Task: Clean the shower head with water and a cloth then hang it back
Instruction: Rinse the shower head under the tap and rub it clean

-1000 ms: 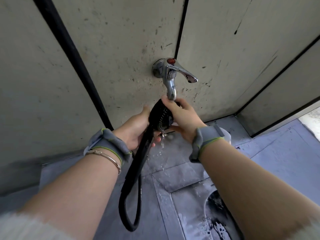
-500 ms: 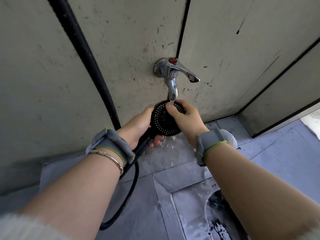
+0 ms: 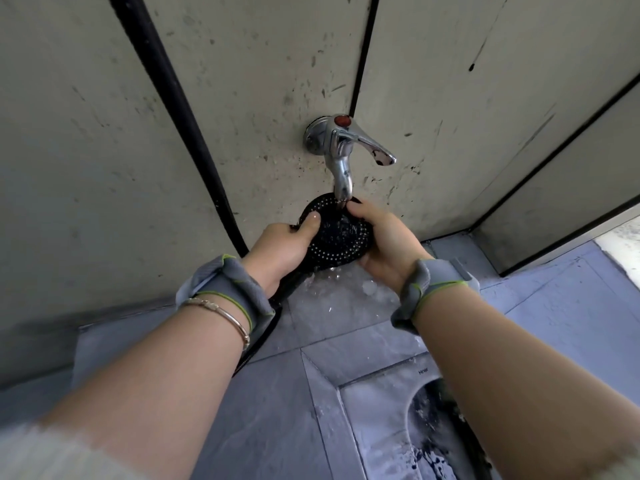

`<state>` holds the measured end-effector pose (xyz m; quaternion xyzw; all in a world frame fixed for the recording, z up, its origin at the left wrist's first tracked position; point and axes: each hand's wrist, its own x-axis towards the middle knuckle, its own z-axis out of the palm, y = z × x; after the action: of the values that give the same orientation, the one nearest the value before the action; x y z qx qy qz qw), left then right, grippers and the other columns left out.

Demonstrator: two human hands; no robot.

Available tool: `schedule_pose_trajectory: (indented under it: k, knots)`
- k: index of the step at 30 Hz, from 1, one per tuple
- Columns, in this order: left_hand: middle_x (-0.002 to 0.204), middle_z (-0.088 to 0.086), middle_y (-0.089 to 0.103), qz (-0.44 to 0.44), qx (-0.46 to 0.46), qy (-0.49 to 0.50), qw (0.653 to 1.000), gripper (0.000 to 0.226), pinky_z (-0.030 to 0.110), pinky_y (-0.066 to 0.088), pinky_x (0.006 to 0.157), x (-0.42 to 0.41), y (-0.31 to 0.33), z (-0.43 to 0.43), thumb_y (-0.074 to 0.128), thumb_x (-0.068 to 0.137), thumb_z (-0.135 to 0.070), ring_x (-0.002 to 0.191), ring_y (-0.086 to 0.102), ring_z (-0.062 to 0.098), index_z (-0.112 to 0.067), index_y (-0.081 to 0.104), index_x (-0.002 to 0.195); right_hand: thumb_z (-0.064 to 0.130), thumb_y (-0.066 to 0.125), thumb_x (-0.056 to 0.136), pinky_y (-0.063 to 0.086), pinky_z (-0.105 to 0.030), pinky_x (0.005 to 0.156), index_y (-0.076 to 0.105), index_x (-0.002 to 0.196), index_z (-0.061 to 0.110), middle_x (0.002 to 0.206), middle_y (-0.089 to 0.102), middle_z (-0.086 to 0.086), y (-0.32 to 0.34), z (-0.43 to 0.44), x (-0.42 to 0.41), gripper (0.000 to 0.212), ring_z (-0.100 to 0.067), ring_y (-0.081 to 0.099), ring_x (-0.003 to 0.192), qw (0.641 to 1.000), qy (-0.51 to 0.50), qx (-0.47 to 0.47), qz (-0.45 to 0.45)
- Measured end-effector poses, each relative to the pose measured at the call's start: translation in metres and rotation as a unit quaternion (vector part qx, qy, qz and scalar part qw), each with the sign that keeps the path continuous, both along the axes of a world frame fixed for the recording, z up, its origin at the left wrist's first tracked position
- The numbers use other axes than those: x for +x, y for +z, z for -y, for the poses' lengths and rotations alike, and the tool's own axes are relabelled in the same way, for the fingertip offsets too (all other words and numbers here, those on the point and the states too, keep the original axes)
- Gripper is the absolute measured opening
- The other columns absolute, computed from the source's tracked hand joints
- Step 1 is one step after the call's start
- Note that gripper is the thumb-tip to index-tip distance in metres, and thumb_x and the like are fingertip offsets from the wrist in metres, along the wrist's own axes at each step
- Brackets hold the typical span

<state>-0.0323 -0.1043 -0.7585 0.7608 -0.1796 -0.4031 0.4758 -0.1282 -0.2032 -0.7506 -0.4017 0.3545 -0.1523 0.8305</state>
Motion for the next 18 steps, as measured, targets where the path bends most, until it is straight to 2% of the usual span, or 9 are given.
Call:
schedule_pose_trajectory:
  k: [2,4,8,11,12,13,15,16,18]
  knots:
    - [0.091,0.017,0.066,-0.002,0.006,-0.012,1.0,0.045,0.04,0.052,0.084,0.0,-0.001,-0.002,0.048,0.089,-0.045,0.084,0.064,0.03,-0.003,0.063,0.082,0.012,0.045,0.092,0.046,-0.038,0.092,0.052,0.127,0.002,0.117,0.059,-0.017,-0.004,0.001,-0.003,0.037,-0.028,0.057,0.102,1.0,-0.015,0.016,0.004]
    - [0.095,0.019,0.067,0.002,0.02,-0.021,1.0,0.05,0.043,0.05,0.09,-0.001,-0.003,-0.003,0.046,0.091,-0.044,0.092,0.064,0.032,0.003,0.064,0.093,0.012,0.044,0.092,0.043,-0.039,0.097,0.049,0.13,0.0,0.118,0.056,-0.018,-0.007,0.0,-0.005,0.04,-0.029,0.055,0.104,1.0,-0.01,0.029,0.002]
    - [0.106,0.025,0.066,-0.007,0.036,-0.038,0.999,0.05,0.05,0.047,0.096,-0.001,-0.004,-0.004,0.045,0.092,-0.041,0.101,0.062,0.038,0.005,0.064,0.097,0.014,0.041,0.094,0.044,-0.039,0.096,0.05,0.127,0.002,0.107,0.06,-0.014,-0.012,0.001,-0.01,0.036,-0.025,0.059,0.093,0.999,-0.01,0.048,0.014]
    - [0.107,0.02,0.065,-0.005,0.042,-0.045,0.998,0.04,0.041,0.045,0.098,-0.002,-0.004,-0.002,0.046,0.094,-0.033,0.101,0.06,0.032,0.004,0.061,0.093,0.02,0.039,0.096,0.044,-0.041,0.095,0.052,0.123,0.005,0.106,0.062,-0.013,-0.015,0.001,-0.013,0.033,-0.025,0.06,0.095,0.997,-0.016,0.071,0.016]
    - [0.1,0.018,0.064,-0.009,0.04,-0.05,0.998,0.036,0.035,0.049,0.092,-0.002,-0.005,-0.002,0.047,0.094,-0.03,0.095,0.061,0.03,0.003,0.061,0.09,0.022,0.039,0.097,0.045,-0.042,0.094,0.052,0.123,0.005,0.107,0.063,-0.014,-0.016,0.001,-0.015,0.034,-0.025,0.06,0.095,0.996,-0.021,0.081,0.012]
    - [0.09,0.017,0.064,-0.025,0.033,-0.055,0.998,0.034,0.031,0.054,0.079,-0.003,-0.005,-0.002,0.048,0.094,-0.027,0.084,0.062,0.028,0.003,0.06,0.089,0.024,0.038,0.097,0.046,-0.043,0.095,0.052,0.123,0.004,0.109,0.063,-0.014,-0.017,0.0,-0.016,0.035,-0.026,0.061,0.097,0.996,-0.025,0.087,0.008]
    - [0.074,0.017,0.064,-0.058,0.02,-0.057,0.997,0.029,0.022,0.053,0.053,-0.006,-0.001,-0.002,0.05,0.093,-0.023,0.062,0.062,0.026,0.002,0.06,0.083,0.027,0.038,0.097,0.044,-0.046,0.098,0.05,0.127,0.002,0.118,0.061,-0.017,-0.018,0.0,-0.017,0.041,-0.028,0.059,0.104,0.996,-0.027,0.091,0.004]
    - [0.073,0.017,0.065,-0.055,0.016,-0.052,0.997,0.026,0.022,0.052,0.05,-0.006,0.0,-0.002,0.051,0.093,-0.022,0.06,0.063,0.026,-0.001,0.06,0.081,0.027,0.038,0.097,0.042,-0.047,0.099,0.047,0.13,0.001,0.125,0.058,-0.019,-0.018,0.0,-0.017,0.043,-0.03,0.057,0.108,0.996,-0.026,0.09,0.007]
    - [0.078,0.018,0.067,-0.039,0.006,-0.041,0.998,0.023,0.025,0.054,0.057,-0.006,0.001,-0.003,0.054,0.091,-0.023,0.065,0.064,0.028,-0.003,0.061,0.079,0.025,0.037,0.098,0.041,-0.048,0.101,0.043,0.134,0.001,0.131,0.052,-0.021,-0.017,0.0,-0.016,0.044,-0.032,0.053,0.113,0.996,-0.022,0.087,0.021]
